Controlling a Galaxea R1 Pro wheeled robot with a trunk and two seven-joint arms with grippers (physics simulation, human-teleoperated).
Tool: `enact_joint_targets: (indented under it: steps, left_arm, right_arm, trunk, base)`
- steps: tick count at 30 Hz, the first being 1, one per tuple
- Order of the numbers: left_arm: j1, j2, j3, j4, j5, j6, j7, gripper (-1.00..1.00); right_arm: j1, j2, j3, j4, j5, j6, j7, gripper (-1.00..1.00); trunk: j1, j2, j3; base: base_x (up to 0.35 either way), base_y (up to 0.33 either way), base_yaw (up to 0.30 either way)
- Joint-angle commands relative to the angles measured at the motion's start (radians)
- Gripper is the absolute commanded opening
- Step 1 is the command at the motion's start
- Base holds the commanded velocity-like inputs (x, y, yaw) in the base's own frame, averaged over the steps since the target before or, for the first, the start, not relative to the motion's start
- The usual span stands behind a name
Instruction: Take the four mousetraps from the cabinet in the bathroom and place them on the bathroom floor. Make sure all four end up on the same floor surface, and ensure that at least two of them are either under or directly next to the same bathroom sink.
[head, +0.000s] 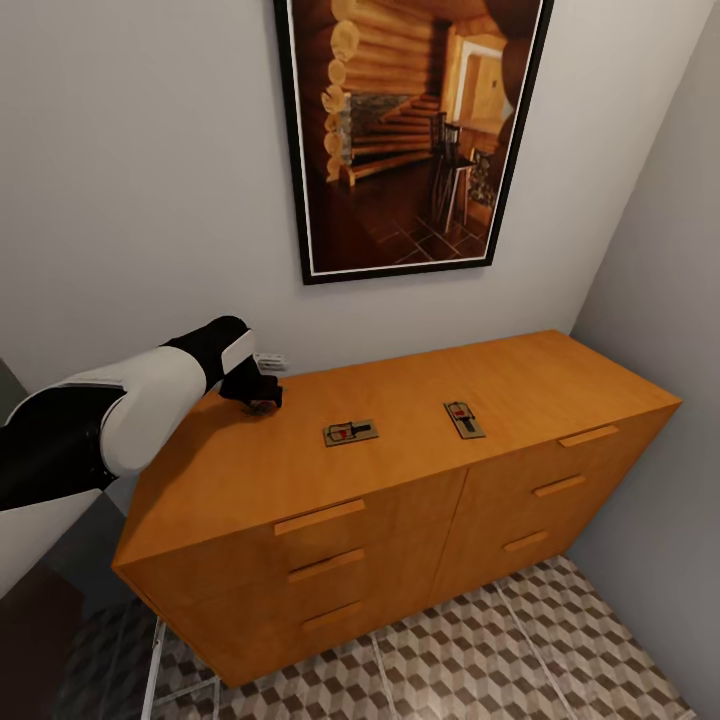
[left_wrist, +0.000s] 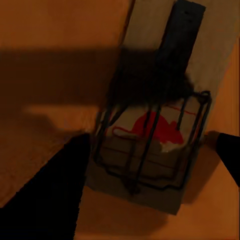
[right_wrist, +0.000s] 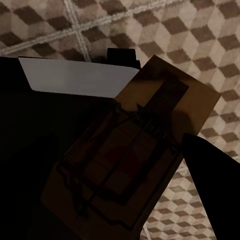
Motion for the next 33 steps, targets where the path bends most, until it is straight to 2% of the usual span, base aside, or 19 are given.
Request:
enact_joint_targets:
  steps: [1,33]
  left_arm:
    - [0.0,0.0,-0.03,0.004,-0.017,0.002,0.004,-1.0]
    - [0.0,-0.001,-0.029,-0.017,-0.017,0.004,0.004,-1.0]
  right_arm:
    - [0.0,0.0,-0.008,-0.001,0.011,0.005,0.0,-1.0]
    - [0.0,-0.001,-0.008,-0.002,0.011,0.005,0.0,-1.0]
  trunk:
    - [0.0,0.0,-0.001]
    - [0.0,0.0,-0.001]
  base:
    - [0.0,0.0,0.0]
    - [0.0,0.0,0.0]
